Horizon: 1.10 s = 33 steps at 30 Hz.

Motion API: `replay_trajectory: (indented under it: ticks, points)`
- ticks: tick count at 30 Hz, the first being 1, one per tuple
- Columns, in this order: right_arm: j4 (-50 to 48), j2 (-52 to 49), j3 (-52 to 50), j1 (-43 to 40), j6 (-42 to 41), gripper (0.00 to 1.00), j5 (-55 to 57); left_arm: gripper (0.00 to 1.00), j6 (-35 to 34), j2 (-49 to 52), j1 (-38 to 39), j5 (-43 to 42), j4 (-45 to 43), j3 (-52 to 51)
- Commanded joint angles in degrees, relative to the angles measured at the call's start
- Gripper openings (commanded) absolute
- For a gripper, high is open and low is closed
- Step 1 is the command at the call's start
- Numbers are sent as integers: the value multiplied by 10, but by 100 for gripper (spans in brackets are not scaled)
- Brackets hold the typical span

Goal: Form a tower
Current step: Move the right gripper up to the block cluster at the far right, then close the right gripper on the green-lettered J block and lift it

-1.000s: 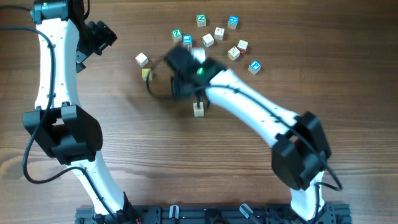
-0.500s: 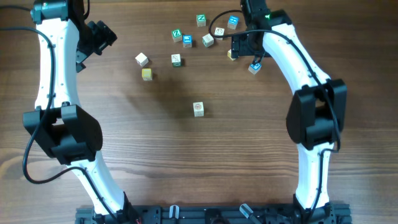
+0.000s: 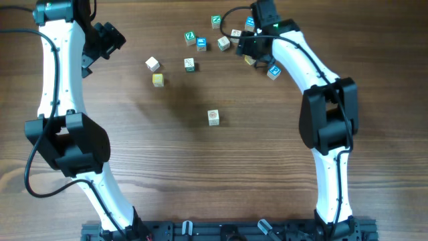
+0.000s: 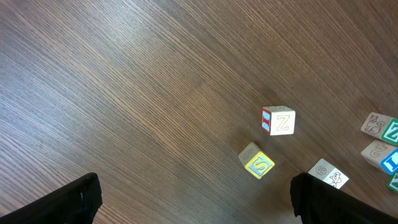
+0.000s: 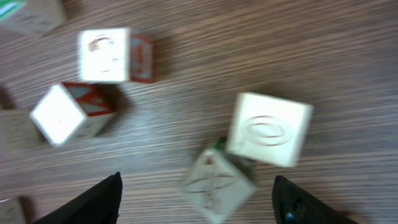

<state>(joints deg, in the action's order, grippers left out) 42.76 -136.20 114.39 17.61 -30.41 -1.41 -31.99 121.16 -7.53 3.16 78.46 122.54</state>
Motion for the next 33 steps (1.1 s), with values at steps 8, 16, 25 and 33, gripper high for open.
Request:
replay_trajectory:
  ticks: [8, 16, 25, 33]
  points:
    - [-47, -38, -2, 12, -10, 82, 33, 100, 3, -2, 0, 1, 0, 5]
    - [-56, -49, -1, 11, 20, 62, 76, 100, 3, -2, 0, 1, 0, 5]
    - [-14, -38, -1, 12, 40, 44, 76, 100, 3, -2, 0, 1, 0, 5]
    - [-18, -21, -1, 12, 79, 31, 81, 100, 3, -2, 0, 1, 0, 5]
